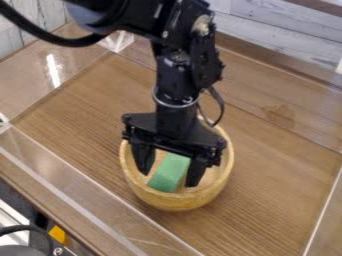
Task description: Remove the green block from inside the brown bowl and put it on the table
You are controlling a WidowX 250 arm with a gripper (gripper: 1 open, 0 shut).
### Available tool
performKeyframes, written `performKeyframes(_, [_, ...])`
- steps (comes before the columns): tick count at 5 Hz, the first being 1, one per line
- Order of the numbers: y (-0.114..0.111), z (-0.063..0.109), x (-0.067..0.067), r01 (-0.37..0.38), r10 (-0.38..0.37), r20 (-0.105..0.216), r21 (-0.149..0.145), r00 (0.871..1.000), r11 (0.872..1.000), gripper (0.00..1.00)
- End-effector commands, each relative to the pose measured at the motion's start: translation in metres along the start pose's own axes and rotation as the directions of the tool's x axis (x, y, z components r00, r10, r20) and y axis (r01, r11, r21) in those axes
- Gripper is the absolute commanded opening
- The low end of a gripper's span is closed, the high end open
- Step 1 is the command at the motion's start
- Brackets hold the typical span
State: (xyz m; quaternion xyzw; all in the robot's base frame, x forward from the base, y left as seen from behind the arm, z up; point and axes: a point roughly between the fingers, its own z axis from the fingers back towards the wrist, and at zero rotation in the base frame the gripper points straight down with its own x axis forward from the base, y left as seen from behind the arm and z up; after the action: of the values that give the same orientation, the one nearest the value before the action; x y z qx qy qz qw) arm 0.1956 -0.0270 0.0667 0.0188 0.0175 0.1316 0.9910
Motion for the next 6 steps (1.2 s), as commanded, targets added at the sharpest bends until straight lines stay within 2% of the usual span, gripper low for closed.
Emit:
performKeyframes(1, [-0.002, 0.007, 0.002, 0.061, -0.059, 0.049, -0.023, 0.997, 0.998, 1.0])
performKeyframes(2, [-0.002, 0.005, -0.004, 0.117, -0.115, 0.053, -0.023, 0.992, 0.993, 1.0])
performKeyframes(4, [0.007, -0.016, -0.011, 0.01, -0.007, 0.063, -0.052, 0.998, 0.999, 1.0])
performKeyframes(6, [0.016, -0.026, -0.008, 0.038, -0.035, 0.058, -0.054, 0.998, 0.998, 1.0])
